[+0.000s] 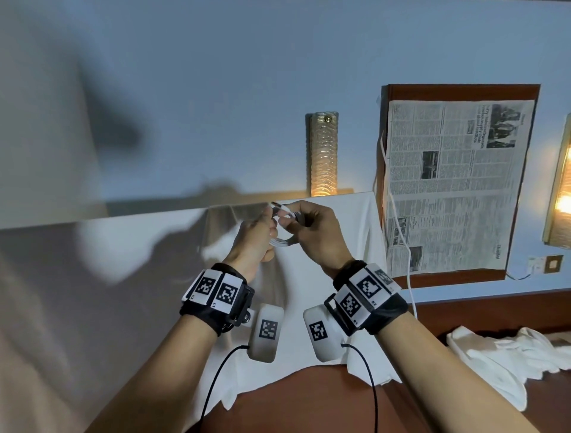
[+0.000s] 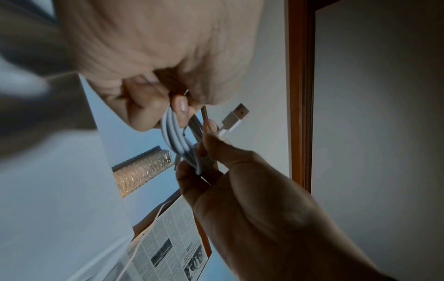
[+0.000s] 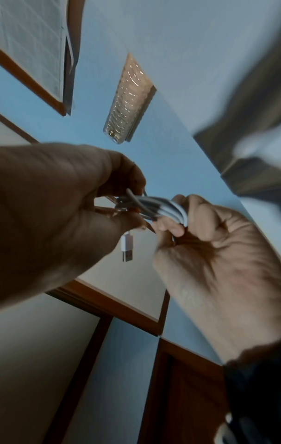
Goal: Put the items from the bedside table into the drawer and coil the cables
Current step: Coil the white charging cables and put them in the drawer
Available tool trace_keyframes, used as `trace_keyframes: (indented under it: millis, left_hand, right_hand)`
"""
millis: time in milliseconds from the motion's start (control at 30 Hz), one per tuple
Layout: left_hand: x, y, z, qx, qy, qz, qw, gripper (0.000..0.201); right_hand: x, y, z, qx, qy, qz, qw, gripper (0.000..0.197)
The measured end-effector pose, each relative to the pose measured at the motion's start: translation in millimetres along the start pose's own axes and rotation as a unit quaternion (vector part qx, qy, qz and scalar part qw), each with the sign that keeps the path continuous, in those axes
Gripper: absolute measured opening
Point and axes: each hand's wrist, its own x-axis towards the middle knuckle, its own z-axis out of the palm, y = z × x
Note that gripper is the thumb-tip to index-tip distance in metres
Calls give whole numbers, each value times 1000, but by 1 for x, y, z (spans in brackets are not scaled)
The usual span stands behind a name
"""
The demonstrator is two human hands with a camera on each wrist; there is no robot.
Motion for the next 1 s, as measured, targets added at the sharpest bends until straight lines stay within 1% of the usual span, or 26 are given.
trace_keyframes:
  millis: [67,133,167,233,267,300,333,367,400,500,533,600,667,700,767,800,900,1000]
  left_hand:
    - [0,-1,-2,5,3,5,1000,36]
    - [0,-6,-6,2,9,2,1000,36]
    - [0,-9,-8,-7,14,1,1000,37]
    - [-2,-12,-10,-42,14,4,999,39]
    - [-3,-11,-10,-61,11,6,998,39]
    - [-3,-10,-10,-67,7,8,998,40]
    - [-3,-9,-11,-63,2,9,998,40]
    - [-4,-7,-12,-53,-6,8,999,41]
    - [-5,-6,-14,-44,-19,5,999,41]
    - [-12,-2,-19,5,-75,3,997,40]
    - [-14,-1,-19,20,-91,8,996,40]
    - [-18,-2,-17,45,-109,21,993,42]
    - [-20,-5,-16,62,-112,37,991,42]
    - [-22,-7,-15,60,-112,44,991,41]
    - [-23,-16,-11,31,-110,52,992,38]
    - [-25,-22,-8,20,-98,55,993,37]
    - [-33,-44,3,1,-26,56,998,33]
    - [-50,-66,17,-40,-4,33,999,28]
  right_hand:
    - [0,4,-1,-15,43,-23,999,3]
    - [4,6,-7,-67,108,-67,990,3]
    - [6,6,-11,-86,122,-83,985,6]
    - [7,4,-15,-77,128,-84,985,27]
    - [7,5,-16,-65,128,-80,986,32]
    - [7,6,-16,-56,127,-84,987,31]
    - [7,9,-16,-55,122,-86,987,24]
    - [6,11,-18,-60,103,-83,989,14]
    - [6,12,-21,-64,68,-78,993,7]
    - [7,14,-33,-53,-79,-44,994,6]
    - [6,13,-36,-36,-117,-34,992,7]
    - [3,12,-39,10,-158,-7,987,15]
    - [-2,15,-39,61,-163,23,985,19]
    - [-6,16,-40,67,-143,38,987,19]
    - [-15,22,-42,79,-82,57,992,17]
    - [-20,25,-42,94,-50,66,992,16]
    - [-37,39,-43,122,44,89,987,11]
    - [-56,50,-43,130,110,104,980,10]
